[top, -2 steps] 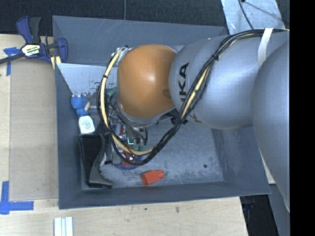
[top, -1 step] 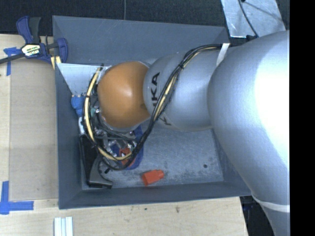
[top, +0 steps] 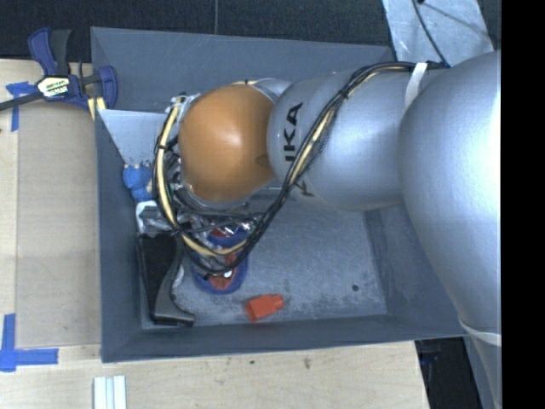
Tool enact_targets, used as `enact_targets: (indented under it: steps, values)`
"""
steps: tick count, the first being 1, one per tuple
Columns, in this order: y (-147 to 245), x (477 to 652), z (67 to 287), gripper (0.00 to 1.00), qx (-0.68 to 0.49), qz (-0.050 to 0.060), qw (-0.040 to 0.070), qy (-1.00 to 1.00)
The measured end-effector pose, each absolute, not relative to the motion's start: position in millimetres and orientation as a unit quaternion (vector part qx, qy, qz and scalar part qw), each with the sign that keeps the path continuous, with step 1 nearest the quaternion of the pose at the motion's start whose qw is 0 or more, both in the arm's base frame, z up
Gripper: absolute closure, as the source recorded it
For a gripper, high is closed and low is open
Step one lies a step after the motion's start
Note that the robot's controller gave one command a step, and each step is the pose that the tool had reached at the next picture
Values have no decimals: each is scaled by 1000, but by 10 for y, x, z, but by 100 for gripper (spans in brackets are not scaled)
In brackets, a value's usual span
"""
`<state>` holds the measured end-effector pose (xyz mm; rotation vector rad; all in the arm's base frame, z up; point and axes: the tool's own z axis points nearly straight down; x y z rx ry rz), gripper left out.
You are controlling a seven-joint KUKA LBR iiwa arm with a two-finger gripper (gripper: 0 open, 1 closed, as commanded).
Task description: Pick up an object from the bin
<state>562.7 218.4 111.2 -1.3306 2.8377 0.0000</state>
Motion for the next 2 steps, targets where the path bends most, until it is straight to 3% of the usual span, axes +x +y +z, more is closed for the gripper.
enact_targets:
  steps: [1, 2]
  values:
    - [2416, 5772, 1041, 0, -539, 1, 3, 842]
    - [2410, 5905, 788, 0, -579, -1, 8, 815]
